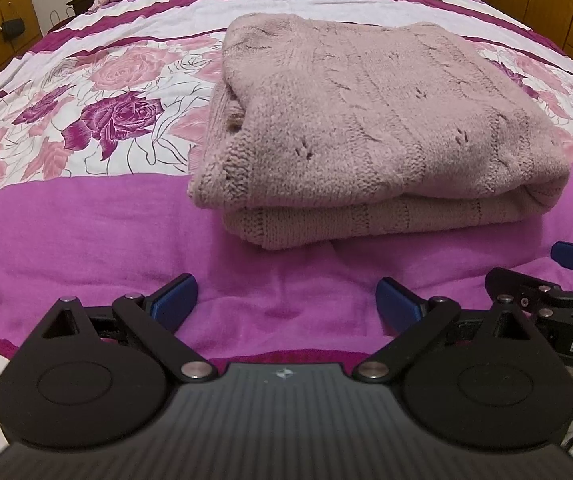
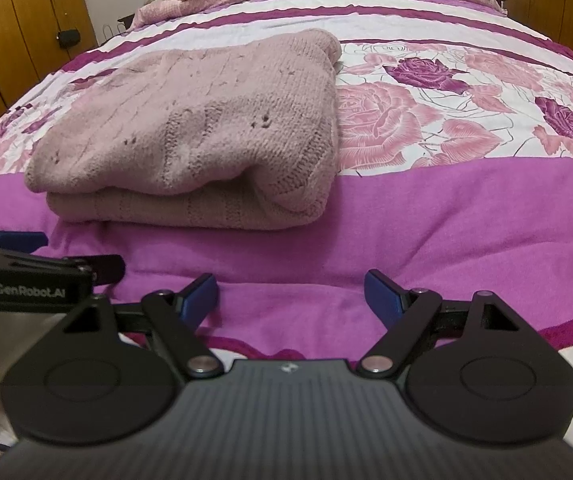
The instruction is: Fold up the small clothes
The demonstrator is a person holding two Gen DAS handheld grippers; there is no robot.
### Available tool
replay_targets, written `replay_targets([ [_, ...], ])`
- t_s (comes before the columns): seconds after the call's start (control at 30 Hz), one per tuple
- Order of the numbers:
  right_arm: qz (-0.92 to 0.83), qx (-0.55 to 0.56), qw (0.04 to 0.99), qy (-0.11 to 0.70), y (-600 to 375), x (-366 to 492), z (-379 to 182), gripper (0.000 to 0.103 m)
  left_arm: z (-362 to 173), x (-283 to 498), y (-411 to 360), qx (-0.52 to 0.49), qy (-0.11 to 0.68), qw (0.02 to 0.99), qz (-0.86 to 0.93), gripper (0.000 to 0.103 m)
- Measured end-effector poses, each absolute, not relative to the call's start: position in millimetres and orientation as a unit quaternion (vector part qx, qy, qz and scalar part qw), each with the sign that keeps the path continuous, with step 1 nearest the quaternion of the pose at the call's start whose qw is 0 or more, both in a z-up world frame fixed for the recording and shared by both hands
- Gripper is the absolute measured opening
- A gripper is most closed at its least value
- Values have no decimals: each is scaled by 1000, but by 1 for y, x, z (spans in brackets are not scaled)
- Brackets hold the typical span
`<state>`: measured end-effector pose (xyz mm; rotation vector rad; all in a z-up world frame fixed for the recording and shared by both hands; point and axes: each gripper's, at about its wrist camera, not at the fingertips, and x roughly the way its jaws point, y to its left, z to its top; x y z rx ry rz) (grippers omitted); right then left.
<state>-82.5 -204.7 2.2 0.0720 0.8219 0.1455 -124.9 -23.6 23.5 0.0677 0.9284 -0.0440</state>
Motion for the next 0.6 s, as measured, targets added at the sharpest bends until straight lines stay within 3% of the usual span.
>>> replay_targets([
  [0.6,70,32,913,401,-205,-82,2,83,23,-125,-23,33,448,893,-21,100],
])
